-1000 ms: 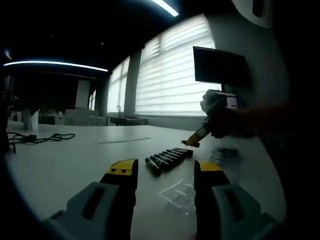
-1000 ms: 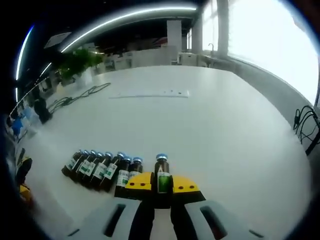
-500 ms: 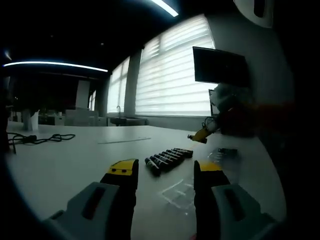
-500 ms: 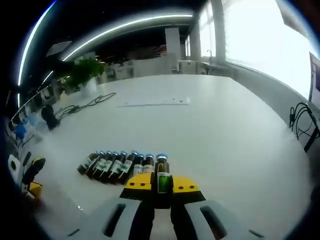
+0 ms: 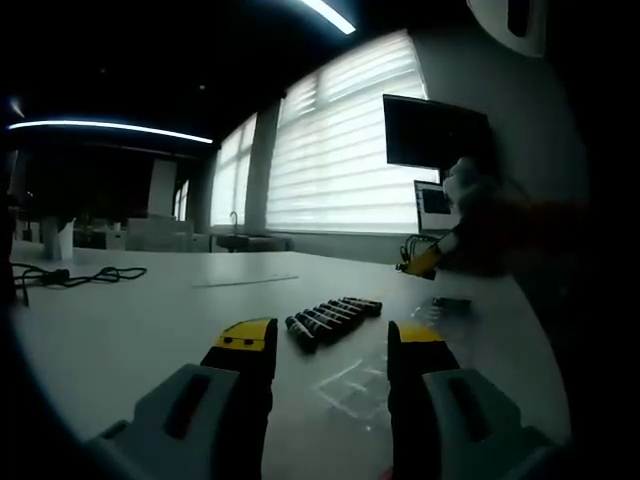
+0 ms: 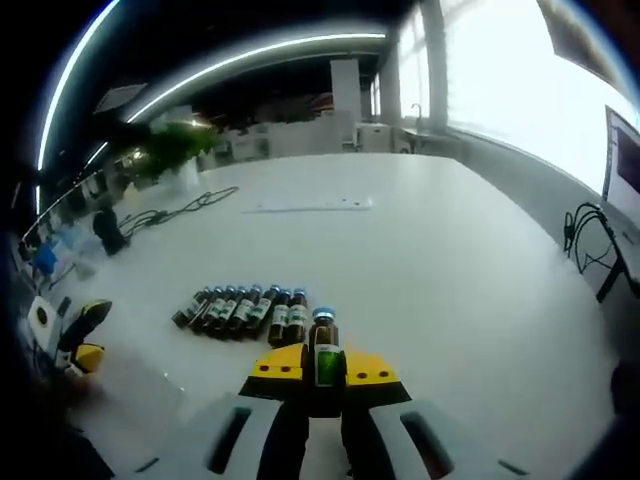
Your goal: Grip medicine bottles put into box
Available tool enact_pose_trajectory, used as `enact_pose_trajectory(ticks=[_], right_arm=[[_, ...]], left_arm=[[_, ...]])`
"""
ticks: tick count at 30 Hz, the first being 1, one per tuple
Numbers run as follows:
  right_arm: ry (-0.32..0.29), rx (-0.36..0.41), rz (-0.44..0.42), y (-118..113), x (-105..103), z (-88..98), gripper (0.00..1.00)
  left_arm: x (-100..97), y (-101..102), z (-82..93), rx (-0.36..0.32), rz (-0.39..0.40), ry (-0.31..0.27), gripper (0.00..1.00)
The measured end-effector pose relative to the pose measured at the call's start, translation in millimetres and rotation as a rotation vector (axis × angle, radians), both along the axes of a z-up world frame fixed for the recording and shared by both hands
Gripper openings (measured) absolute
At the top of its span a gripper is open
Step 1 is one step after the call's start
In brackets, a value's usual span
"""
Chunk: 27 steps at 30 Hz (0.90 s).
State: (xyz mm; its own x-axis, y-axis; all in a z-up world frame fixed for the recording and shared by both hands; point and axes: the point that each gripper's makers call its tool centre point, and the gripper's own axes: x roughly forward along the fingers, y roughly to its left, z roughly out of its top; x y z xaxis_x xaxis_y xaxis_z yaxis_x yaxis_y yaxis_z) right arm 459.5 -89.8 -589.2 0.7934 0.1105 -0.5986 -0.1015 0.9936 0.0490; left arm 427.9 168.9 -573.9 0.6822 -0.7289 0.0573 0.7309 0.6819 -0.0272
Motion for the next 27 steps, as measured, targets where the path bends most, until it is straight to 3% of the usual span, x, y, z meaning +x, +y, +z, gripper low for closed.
enact_pose_trajectory(ticks=[15,27], right_arm=[[0.05,-0.004,-0.015,-4,-40,-16.3,0.07],[0.068,-0.045,-0.027,1,-51,-27.9,0.07]], left_arm=[[-0.3,-1,-1.7,0.012,-0.005,0.0,0.37],[-0.3,-2,-3.0,0.024,-0.002,-0.002,0.37]])
